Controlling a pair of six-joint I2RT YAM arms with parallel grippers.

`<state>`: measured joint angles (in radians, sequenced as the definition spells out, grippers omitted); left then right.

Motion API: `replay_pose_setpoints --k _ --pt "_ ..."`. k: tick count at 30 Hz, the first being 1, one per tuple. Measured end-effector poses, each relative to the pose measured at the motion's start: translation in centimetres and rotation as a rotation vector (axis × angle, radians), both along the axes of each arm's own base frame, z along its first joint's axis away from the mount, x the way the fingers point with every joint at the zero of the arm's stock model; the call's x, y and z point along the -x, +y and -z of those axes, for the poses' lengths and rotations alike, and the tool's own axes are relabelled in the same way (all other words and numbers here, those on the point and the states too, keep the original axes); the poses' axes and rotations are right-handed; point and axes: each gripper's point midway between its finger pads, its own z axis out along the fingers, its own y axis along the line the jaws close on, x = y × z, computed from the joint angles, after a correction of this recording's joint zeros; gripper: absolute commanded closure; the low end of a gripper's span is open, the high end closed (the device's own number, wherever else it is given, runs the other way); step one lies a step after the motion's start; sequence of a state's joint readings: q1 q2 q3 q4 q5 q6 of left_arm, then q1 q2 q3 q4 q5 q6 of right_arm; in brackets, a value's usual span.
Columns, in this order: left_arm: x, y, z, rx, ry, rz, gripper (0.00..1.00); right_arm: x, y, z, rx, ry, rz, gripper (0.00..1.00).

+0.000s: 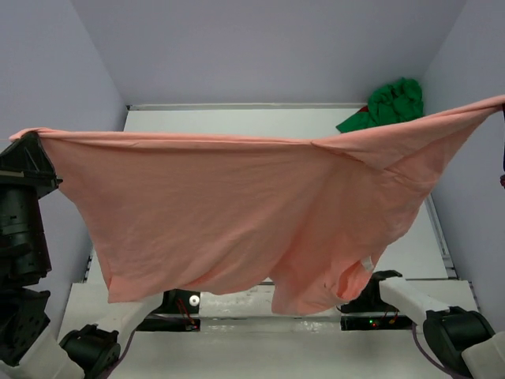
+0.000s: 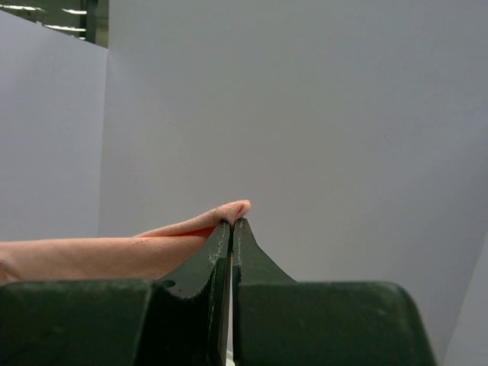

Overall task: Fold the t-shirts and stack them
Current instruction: Flatten out the tshirt

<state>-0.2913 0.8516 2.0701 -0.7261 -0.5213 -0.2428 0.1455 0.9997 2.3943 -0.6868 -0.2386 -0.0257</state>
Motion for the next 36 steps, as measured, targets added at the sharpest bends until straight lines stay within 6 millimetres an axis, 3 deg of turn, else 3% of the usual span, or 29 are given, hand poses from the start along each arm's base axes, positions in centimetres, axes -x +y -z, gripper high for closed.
replay_pose_setpoints --k 3,5,8,9,11,12,14,16,18,19,20,21,23,24,25,29,32,36 --pt "-2.2 0.0 1.5 -0.006 0.066 -0.037 1.00 -3.0 0.0 0.8 0.001 0.052 0.021 1.00" --pt "-4.9 -0.4 4.1 -0.020 0.150 -0.063 1.00 -6.4 0.1 1.9 0.003 0.116 0.045 1.00" --pt "-10.6 -1.7 10.0 -0.036 0.318 -0.093 1.00 -13.0 0.3 4.5 0.016 0.232 0.088 1.00" --pt "-12.3 -2.2 11.8 -0.039 0.362 -0.099 1.00 -16.7 0.6 6.5 0.028 0.302 0.107 1.00" --pt "-17.2 -3.3 18.4 -0.065 0.535 -0.125 1.00 -21.7 1.1 9.9 0.052 0.413 0.120 1.00" --pt "-18.3 -3.4 20.0 -0.070 0.577 -0.136 1.00 -24.7 1.4 12.2 0.066 0.474 0.127 1.00" --pt "-22.3 -3.7 25.1 -0.078 0.705 -0.169 1.00 -30.4 2.0 18.2 0.105 0.627 0.142 1.00" --pt "-26.3 -3.5 30.9 -0.057 0.840 -0.196 1.00 -34.8 2.4 24.1 0.144 0.769 0.156 1.00" --pt "-28.7 -3.1 35.3 -0.042 0.937 -0.216 1.00 -37.9 2.5 29.9 0.181 0.894 0.179 1.00" --pt "-29.5 -2.9 37.5 -0.042 0.987 -0.224 1.00 -38.6 2.5 31.4 0.190 0.926 0.182 1.00" --pt "-29.9 -2.8 38.8 -0.042 1.018 -0.229 1.00 -39.5 2.5 34.5 0.209 0.993 0.187 1.00" --pt "-30.4 -2.6 40.2 -0.042 1.054 -0.237 1.00 -39.8 2.6 35.9 0.217 1.021 0.186 1.00" --pt "-31.8 -2.6 41.4 -0.047 1.085 -0.242 1.00 -40.6 2.7 37.9 0.234 1.060 0.183 1.00" --pt "-32.9 -2.7 40.7 -0.042 1.063 -0.241 1.00 -41.1 2.8 38.2 0.238 1.061 0.183 1.00" --pt "-33.9 -2.8 41.4 -0.045 1.071 -0.241 1.00 -41.3 2.8 38.4 0.240 1.059 0.183 1.00" --pt "-36.5 -3.1 41.0 -0.050 1.048 -0.230 1.00 -42.3 3.1 38.2 0.247 1.039 0.173 1.00" --pt "-37.8 -3.2 40.7 -0.060 1.037 -0.212 1.00 -44.0 3.4 37.7 0.249 1.014 0.156 1.00" --pt "-38.5 -3.0 40.5 -0.067 1.028 -0.209 1.00 -46.7 3.4 39.7 0.257 1.035 0.136 1.00"
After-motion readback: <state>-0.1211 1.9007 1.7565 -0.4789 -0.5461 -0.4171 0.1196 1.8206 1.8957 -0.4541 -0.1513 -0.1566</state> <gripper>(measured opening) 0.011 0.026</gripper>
